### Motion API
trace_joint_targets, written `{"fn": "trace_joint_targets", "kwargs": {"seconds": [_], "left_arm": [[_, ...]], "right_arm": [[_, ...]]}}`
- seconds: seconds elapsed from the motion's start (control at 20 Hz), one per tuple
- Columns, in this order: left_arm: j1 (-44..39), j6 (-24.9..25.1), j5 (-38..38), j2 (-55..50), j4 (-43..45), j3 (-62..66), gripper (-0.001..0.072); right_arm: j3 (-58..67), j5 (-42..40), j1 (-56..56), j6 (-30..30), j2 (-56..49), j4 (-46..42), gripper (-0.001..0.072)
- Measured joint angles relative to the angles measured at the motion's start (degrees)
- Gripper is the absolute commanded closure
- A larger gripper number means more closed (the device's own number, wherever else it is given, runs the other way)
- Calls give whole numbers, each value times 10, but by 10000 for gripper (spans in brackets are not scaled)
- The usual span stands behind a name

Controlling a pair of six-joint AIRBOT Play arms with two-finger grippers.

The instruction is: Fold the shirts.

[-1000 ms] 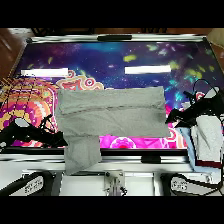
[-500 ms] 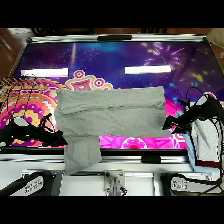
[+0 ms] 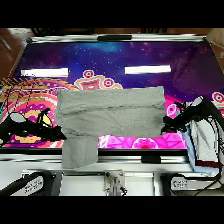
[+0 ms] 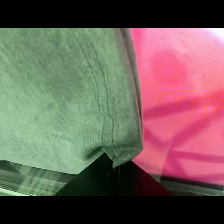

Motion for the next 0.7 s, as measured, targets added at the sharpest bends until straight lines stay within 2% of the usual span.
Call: {"fn": "trace_joint_targets", "kwargs": {"seconds": [0.15,0.35,0.7], "left_arm": [[0,16,-7,1,0,50,677],[0,27,6,-3,2,171,677],[0,-34,70,-127,5,368,677]], "right_arm": [[20,27,1,-31,6,24,651],[101,6,3,-43,22,40,651],[312,-64,64,0,-53,-44,651]]}}
